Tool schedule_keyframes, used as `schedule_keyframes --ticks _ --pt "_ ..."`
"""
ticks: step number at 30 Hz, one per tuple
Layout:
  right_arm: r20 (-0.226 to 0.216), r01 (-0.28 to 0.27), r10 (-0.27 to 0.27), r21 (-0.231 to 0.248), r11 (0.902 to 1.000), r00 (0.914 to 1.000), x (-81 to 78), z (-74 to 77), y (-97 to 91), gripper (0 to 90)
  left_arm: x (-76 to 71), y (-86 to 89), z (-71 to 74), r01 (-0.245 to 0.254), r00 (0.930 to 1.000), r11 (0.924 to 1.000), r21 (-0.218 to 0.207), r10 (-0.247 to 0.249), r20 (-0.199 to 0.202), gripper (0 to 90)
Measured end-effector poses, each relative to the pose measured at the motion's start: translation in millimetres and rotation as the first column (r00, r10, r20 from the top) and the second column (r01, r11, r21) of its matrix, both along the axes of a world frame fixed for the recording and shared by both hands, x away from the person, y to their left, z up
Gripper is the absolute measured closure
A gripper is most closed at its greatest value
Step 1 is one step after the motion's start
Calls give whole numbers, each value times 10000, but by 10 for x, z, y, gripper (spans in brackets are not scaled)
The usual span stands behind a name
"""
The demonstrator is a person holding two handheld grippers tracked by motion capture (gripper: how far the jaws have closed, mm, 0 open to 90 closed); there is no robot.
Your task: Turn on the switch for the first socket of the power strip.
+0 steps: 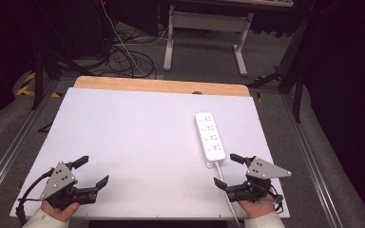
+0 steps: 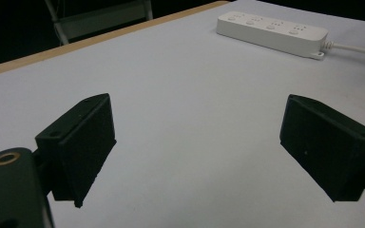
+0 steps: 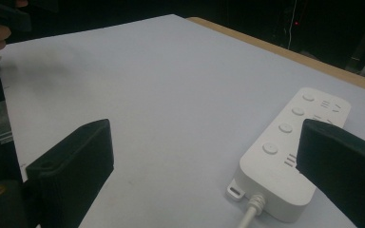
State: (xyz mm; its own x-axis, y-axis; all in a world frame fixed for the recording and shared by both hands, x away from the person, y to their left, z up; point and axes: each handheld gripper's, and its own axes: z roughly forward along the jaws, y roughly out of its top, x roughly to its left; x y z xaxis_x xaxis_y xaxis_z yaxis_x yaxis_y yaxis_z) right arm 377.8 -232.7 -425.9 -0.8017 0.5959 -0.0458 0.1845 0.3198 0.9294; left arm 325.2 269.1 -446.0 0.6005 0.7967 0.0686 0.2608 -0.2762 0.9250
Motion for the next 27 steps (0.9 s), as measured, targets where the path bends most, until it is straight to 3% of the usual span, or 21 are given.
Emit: schedule_keyframes --ticks 15,27 --pt "-342 184 -185 -18 9998 9992 278 230 75 64 3 -2 -6 29 10000 10000 19 -28 -45 119" --pt "-495 376 -384 -173 9991 9980 460 271 126 65 9 -8 -10 40 10000 10000 61 -39 -63 118"
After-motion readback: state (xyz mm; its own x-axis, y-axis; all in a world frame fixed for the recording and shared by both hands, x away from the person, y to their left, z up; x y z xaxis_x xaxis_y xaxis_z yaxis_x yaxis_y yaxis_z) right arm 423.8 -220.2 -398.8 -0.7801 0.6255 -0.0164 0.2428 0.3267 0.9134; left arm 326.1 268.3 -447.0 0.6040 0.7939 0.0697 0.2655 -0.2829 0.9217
